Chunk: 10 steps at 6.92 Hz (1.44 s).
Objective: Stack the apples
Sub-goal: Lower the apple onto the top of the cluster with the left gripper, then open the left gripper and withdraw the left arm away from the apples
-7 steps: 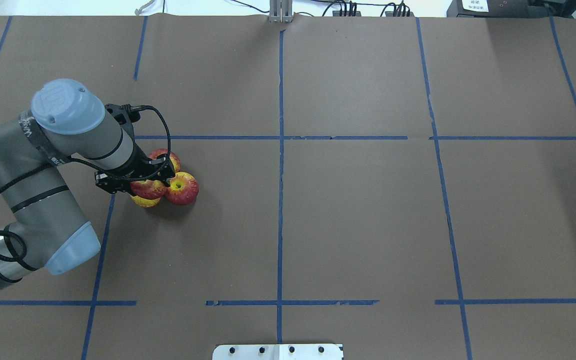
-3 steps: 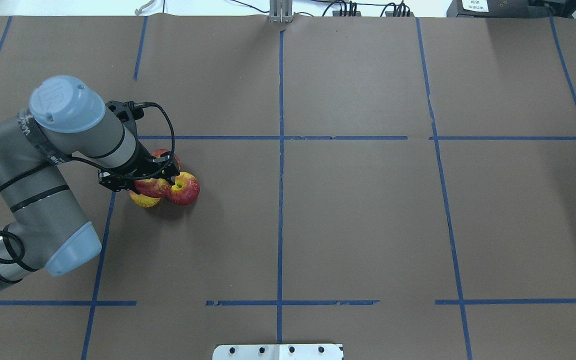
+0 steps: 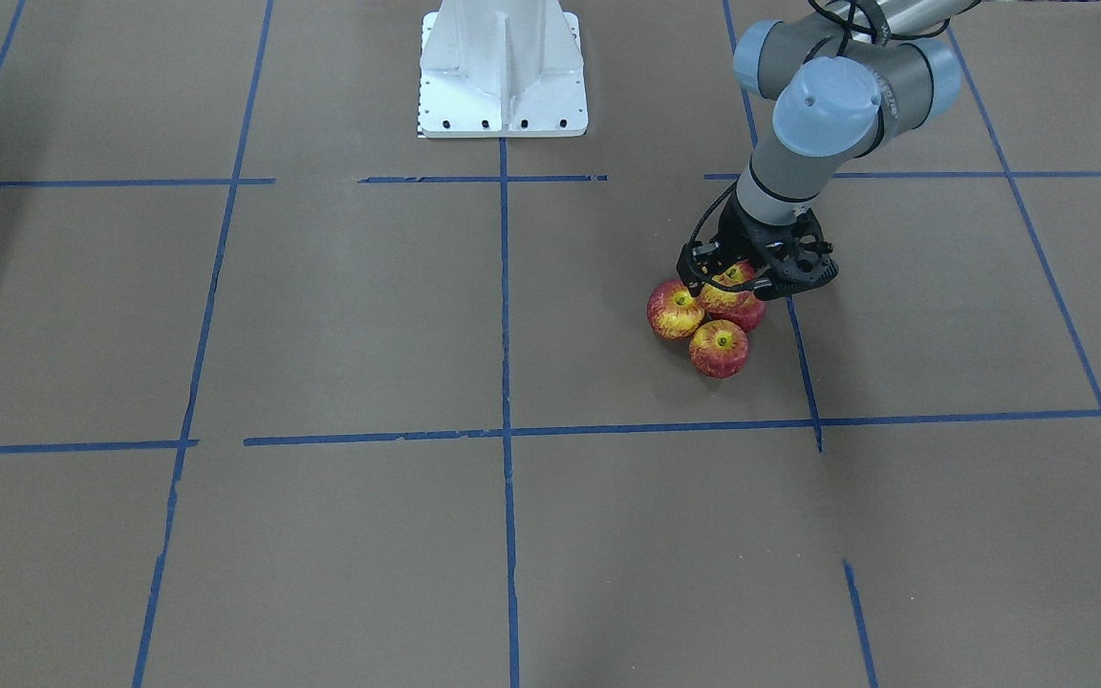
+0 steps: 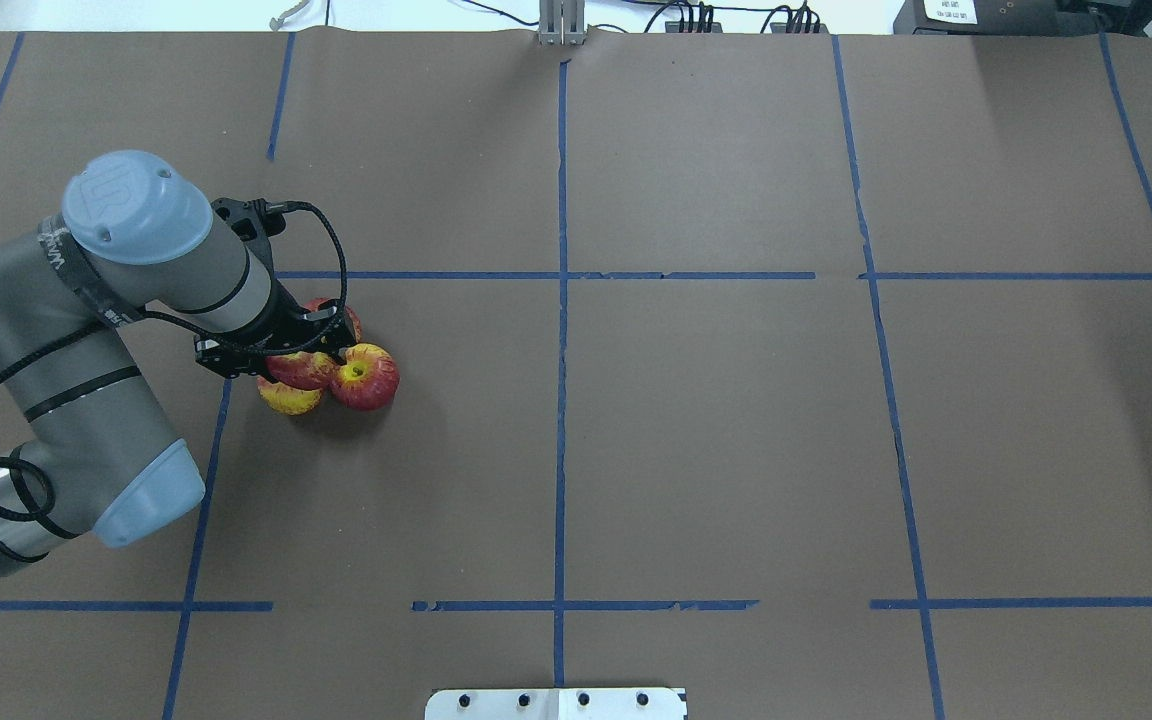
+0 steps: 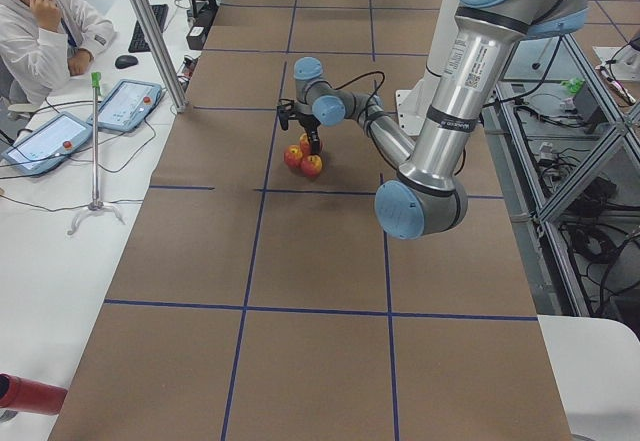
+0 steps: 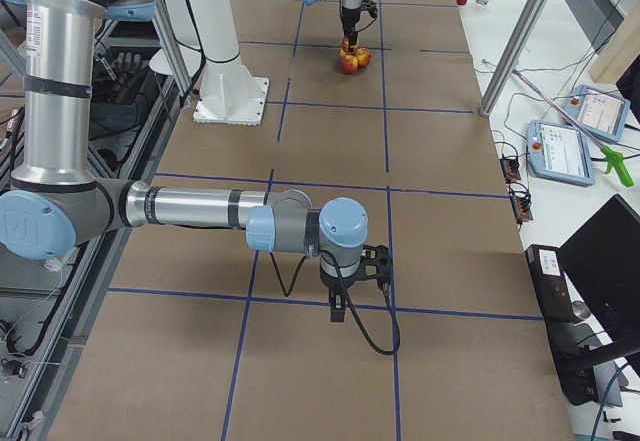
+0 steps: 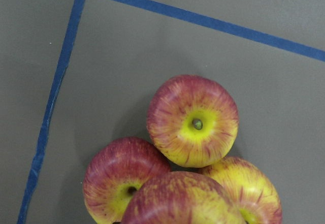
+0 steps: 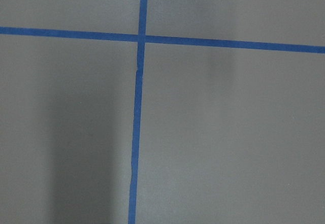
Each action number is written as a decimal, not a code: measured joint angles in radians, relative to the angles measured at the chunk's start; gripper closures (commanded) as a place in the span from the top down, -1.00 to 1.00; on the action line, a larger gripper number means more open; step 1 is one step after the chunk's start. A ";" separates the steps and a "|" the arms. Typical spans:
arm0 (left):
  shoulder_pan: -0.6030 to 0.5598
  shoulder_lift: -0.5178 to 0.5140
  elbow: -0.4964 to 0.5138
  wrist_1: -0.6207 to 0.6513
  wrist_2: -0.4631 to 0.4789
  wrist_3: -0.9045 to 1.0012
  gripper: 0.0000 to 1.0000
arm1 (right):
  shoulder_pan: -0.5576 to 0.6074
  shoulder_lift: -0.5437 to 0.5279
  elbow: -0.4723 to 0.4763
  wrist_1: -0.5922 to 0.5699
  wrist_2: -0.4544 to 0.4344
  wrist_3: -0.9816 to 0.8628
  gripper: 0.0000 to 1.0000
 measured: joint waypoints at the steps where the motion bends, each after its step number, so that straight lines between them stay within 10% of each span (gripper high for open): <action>1: 0.000 -0.002 0.003 -0.001 0.008 0.000 -1.00 | 0.000 0.000 0.000 0.000 0.000 0.000 1.00; 2: -0.001 -0.002 0.007 -0.001 0.010 0.001 -0.85 | 0.000 0.000 0.000 0.000 0.000 0.000 1.00; 4: 0.002 -0.004 0.013 -0.003 0.012 0.001 0.99 | 0.000 0.000 0.000 0.000 0.000 0.000 1.00; 10: -0.024 0.007 -0.043 -0.012 0.018 0.031 1.00 | 0.000 0.000 0.000 0.000 0.000 0.000 1.00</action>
